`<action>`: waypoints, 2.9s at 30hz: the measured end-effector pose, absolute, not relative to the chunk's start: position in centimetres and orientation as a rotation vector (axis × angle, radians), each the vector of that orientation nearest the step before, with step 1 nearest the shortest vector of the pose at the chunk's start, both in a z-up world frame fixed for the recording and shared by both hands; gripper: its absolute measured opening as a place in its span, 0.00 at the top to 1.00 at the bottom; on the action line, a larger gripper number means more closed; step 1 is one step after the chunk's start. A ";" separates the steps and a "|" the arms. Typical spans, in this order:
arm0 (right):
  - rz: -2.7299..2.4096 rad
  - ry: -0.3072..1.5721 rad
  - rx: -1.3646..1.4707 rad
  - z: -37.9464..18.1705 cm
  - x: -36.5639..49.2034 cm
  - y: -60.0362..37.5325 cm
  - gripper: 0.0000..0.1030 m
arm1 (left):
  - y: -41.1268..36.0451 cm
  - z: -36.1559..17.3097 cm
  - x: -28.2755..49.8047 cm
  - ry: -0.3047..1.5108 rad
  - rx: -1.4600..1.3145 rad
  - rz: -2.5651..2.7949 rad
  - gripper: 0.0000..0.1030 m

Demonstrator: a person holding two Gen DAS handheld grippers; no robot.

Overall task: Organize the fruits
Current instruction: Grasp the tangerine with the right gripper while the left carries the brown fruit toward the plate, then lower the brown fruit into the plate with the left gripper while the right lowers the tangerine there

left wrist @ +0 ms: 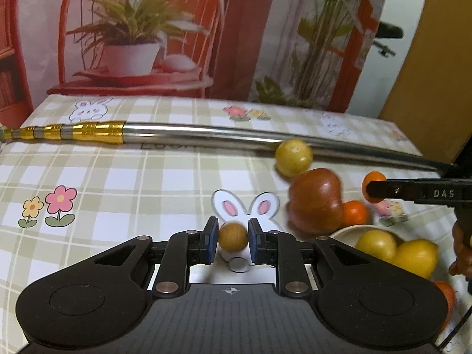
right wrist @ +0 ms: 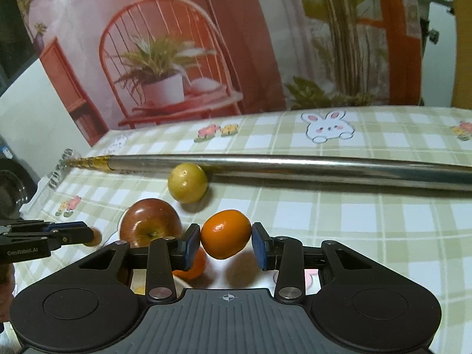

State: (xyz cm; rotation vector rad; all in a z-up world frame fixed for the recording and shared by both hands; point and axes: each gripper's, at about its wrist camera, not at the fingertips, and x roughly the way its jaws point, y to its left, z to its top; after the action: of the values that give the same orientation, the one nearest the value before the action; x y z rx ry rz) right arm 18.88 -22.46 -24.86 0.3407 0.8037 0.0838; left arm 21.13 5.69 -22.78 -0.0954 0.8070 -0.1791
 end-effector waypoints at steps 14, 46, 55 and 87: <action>0.078 0.732 0.350 -22.6 15.2 -21.5 0.66 | 5.0 -21.9 19.3 0.781 -0.129 -0.207 0.83; 0.064 0.732 0.395 -22.9 14.0 -21.8 0.66 | 7.4 -26.6 22.3 1.046 -0.609 -0.204 0.70; 0.061 0.728 0.391 -22.8 14.0 -21.8 0.66 | 8.5 -26.0 22.1 0.997 -0.566 -0.142 0.79; 0.069 0.720 0.367 -22.2 13.4 -21.3 0.66 | 8.4 -25.8 21.6 0.968 -0.418 -0.119 0.75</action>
State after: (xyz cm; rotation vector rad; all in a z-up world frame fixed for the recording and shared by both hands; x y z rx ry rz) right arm 13.45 -21.34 -22.18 0.3673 0.7204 0.0695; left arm 21.61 8.37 -25.79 -0.4183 0.9680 -0.1193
